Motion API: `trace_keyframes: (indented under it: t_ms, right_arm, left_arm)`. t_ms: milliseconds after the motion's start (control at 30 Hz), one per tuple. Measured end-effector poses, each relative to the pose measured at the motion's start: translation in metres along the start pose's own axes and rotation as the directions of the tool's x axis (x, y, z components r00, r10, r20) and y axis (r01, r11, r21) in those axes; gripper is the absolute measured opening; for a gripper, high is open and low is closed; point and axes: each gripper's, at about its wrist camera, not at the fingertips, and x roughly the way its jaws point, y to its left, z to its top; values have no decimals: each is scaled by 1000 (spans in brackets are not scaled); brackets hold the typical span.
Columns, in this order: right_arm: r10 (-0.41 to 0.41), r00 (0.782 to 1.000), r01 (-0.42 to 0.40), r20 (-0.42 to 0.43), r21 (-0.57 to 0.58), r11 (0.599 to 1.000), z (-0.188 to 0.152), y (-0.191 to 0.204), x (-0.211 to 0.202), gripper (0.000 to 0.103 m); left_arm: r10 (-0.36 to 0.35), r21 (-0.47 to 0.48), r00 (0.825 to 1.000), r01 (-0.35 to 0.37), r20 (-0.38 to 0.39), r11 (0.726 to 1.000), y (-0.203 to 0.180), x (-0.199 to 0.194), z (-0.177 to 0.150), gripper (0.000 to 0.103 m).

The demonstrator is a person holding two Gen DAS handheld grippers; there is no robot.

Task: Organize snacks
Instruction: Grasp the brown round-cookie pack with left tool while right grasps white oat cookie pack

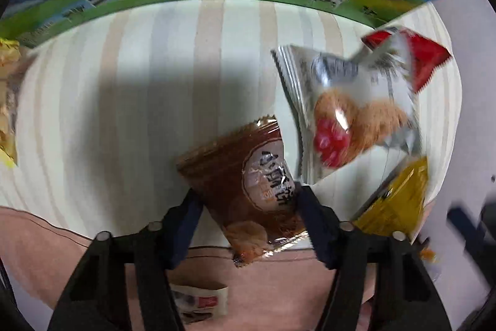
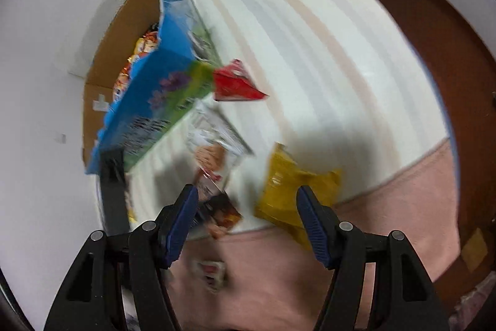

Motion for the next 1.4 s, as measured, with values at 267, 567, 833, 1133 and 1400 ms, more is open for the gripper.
trace_keyframes:
  t_ms: [267, 567, 833, 1133, 1400]
  right_arm:
    - [29, 998, -18, -47, 214, 977, 21, 24, 66, 69]
    - [-159, 987, 160, -18, 59, 985, 26, 63, 107, 60]
    - [-353, 930, 257, -100, -509, 822, -31, 111, 122, 58]
    - [-246, 959, 183, -144, -350, 919, -52, 93, 106, 79]
    - [-241, 963, 200, -119, -282, 938, -59, 51, 99, 79]
  left_arm:
    - [111, -89, 993, -108, 33, 990, 64, -15, -18, 58]
    - [110, -145, 993, -103, 44, 984, 86, -21, -22, 59]
    - [118, -43, 991, -116, 66, 992, 85, -11, -32, 59]
    - [-71, -215, 997, 73, 15, 974, 117, 4, -49, 74]
    - [-62, -304, 996, 80, 70, 949, 127, 3, -63, 57]
